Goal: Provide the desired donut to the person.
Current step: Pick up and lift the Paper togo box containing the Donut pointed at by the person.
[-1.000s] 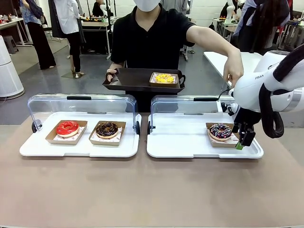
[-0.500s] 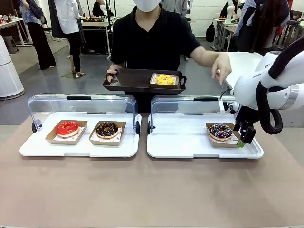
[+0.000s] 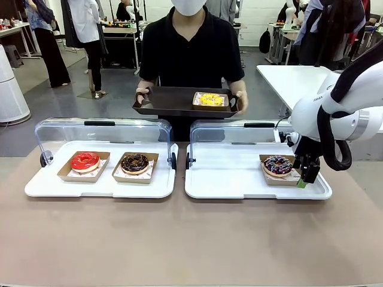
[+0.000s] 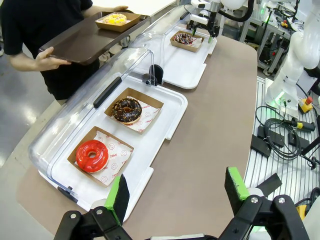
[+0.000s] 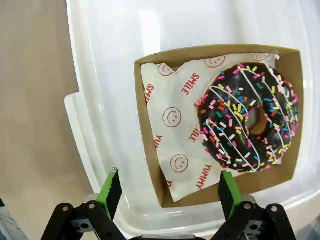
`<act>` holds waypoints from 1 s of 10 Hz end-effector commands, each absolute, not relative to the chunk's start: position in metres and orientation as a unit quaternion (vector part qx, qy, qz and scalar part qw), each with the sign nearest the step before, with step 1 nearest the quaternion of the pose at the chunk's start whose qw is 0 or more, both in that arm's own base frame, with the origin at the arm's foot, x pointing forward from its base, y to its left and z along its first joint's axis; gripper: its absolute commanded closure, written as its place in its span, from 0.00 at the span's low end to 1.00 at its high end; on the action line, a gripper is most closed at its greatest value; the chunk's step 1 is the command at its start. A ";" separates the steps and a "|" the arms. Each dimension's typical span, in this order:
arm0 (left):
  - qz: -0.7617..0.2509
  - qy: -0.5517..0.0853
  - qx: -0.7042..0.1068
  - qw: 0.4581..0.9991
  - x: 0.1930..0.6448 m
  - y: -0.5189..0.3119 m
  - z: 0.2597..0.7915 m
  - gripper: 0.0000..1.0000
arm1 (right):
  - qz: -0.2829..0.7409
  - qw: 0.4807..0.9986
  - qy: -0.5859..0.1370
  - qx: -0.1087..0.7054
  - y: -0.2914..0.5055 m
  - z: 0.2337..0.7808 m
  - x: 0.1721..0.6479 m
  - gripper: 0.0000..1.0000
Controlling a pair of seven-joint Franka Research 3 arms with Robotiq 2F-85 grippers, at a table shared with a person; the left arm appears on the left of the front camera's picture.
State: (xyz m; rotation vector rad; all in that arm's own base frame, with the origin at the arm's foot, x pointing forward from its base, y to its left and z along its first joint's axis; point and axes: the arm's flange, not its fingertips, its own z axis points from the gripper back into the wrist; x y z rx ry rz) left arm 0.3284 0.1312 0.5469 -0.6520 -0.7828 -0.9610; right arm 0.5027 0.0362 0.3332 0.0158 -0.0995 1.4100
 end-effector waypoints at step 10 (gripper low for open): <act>-0.444 -0.370 -0.303 0.758 0.328 0.132 0.546 0.00 | 0.650 0.759 -0.038 0.024 0.030 0.324 0.508 1.00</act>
